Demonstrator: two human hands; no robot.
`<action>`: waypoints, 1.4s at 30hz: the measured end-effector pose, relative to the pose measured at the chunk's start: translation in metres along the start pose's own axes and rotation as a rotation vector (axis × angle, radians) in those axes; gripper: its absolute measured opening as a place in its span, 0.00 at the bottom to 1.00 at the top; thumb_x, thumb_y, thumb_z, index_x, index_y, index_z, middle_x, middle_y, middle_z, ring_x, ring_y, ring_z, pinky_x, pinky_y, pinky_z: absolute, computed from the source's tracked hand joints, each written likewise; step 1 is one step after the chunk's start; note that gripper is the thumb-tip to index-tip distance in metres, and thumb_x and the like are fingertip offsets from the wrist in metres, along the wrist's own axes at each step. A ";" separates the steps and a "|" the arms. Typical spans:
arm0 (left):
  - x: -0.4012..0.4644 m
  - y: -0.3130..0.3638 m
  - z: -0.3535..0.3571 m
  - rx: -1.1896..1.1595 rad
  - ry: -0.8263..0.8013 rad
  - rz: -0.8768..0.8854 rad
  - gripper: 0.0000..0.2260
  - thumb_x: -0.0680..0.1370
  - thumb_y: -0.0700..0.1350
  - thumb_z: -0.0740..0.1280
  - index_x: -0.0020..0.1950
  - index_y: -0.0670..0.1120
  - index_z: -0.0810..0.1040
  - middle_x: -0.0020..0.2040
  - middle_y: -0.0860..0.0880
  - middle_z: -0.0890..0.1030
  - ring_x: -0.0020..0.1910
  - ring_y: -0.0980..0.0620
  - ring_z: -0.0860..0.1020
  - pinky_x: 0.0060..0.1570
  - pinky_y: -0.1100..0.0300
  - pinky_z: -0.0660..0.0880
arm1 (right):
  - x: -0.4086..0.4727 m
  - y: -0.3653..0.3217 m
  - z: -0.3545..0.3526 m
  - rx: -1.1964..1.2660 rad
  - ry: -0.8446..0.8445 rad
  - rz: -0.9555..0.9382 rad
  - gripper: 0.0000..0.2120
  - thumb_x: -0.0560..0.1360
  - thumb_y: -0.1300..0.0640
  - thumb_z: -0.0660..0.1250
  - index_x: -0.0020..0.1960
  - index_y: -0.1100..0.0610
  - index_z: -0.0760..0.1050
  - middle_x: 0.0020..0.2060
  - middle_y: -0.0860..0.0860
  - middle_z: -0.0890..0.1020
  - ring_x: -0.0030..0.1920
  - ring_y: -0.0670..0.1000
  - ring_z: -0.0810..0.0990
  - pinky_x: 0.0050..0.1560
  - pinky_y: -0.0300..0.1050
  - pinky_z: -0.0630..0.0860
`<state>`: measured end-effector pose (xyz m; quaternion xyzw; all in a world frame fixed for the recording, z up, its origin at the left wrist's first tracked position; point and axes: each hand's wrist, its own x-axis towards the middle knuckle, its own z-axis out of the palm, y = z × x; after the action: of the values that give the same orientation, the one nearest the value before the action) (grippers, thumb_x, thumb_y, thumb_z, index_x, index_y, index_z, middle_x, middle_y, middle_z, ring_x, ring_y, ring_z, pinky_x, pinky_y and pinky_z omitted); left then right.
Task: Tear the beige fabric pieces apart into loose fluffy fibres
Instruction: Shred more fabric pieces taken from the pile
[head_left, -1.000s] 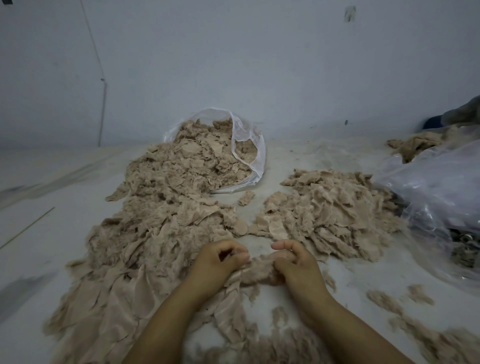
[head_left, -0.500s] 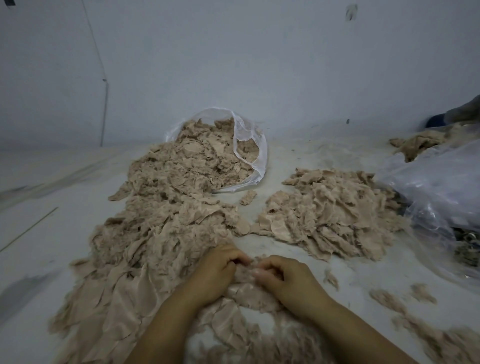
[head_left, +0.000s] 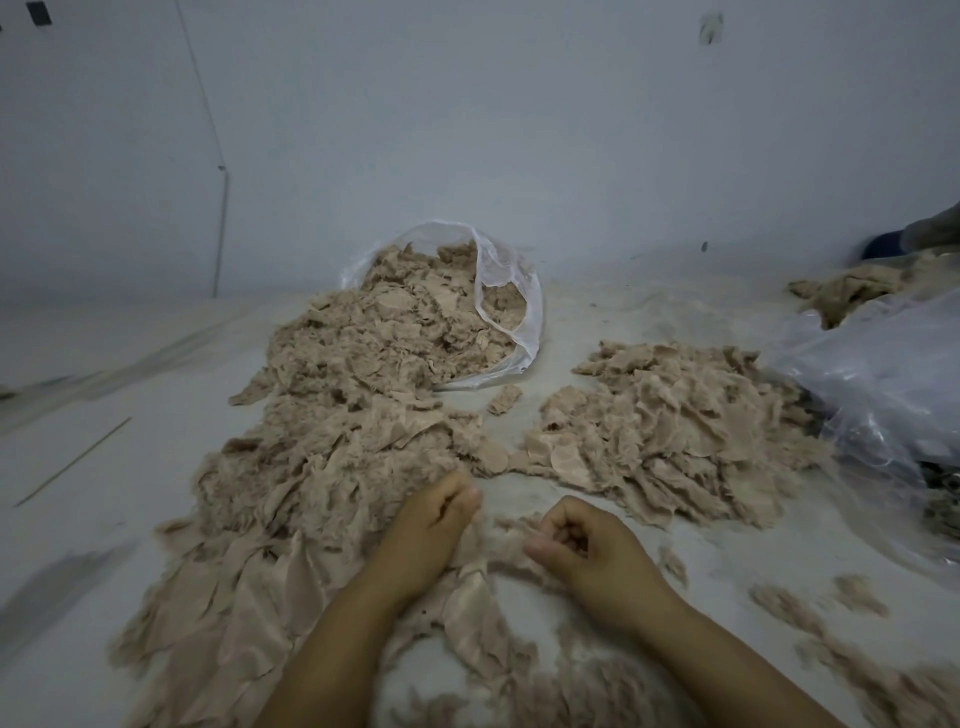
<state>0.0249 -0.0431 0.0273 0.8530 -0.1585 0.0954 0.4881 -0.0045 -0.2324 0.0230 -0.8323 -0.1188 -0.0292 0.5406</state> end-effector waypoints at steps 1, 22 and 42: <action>-0.002 0.004 0.001 -0.024 -0.053 0.010 0.09 0.78 0.52 0.62 0.39 0.53 0.75 0.36 0.56 0.78 0.36 0.60 0.74 0.40 0.64 0.71 | 0.000 0.000 0.001 0.038 0.039 -0.009 0.07 0.73 0.57 0.71 0.40 0.56 0.75 0.34 0.47 0.78 0.33 0.42 0.73 0.36 0.33 0.71; -0.009 0.018 0.014 -0.042 -0.144 0.036 0.14 0.72 0.46 0.73 0.51 0.63 0.76 0.42 0.59 0.79 0.42 0.67 0.76 0.43 0.75 0.70 | 0.000 -0.008 0.000 0.336 0.097 0.039 0.08 0.75 0.61 0.69 0.38 0.61 0.75 0.26 0.47 0.77 0.28 0.44 0.74 0.30 0.34 0.70; 0.002 0.015 0.013 -0.416 0.375 -0.176 0.10 0.79 0.37 0.62 0.38 0.42 0.75 0.29 0.53 0.76 0.29 0.57 0.73 0.29 0.69 0.70 | 0.002 -0.006 -0.009 0.511 -0.030 0.210 0.09 0.70 0.60 0.73 0.37 0.61 0.74 0.23 0.52 0.75 0.22 0.46 0.71 0.25 0.37 0.69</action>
<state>0.0219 -0.0614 0.0337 0.7126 -0.0074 0.1741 0.6796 -0.0027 -0.2379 0.0323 -0.6771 -0.0432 0.0704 0.7313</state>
